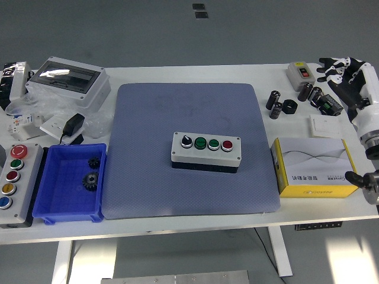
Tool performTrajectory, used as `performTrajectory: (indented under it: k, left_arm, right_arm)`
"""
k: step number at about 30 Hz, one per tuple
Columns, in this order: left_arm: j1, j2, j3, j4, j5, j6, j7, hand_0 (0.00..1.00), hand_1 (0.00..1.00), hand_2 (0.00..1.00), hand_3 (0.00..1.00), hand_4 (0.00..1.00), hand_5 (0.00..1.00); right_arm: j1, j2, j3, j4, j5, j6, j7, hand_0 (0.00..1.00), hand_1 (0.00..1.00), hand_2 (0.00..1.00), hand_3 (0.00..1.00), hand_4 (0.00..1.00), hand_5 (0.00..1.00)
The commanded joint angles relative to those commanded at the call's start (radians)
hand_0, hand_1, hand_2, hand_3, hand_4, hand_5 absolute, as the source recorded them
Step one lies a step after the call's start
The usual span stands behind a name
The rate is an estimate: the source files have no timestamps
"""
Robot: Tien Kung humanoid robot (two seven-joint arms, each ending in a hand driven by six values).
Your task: Pick up the button,place it on the desk,press the button,press the button
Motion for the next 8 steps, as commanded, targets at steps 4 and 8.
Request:
performTrajectory:
  k: [4,8]
  left_arm:
    - [0.000,-0.004,0.000,0.000,-0.001,-0.001,0.003,0.626,0.598,0.528,0.587,0.626,0.207]
    - [-0.003,-0.003,0.003,0.000,-0.007,-0.001,0.000,0.626,0.598,0.528,0.587,0.626,0.207]
  right_arm:
    - [0.003,0.006,-0.008,-0.005,-0.004,-0.006,-0.005,0.552,0.616,0.660,0.634,0.903,0.619]
    - [0.004,0.010,-0.006,-0.008,0.013,-0.006,-0.009,0.552,0.616,0.660,0.634,0.903,0.619]
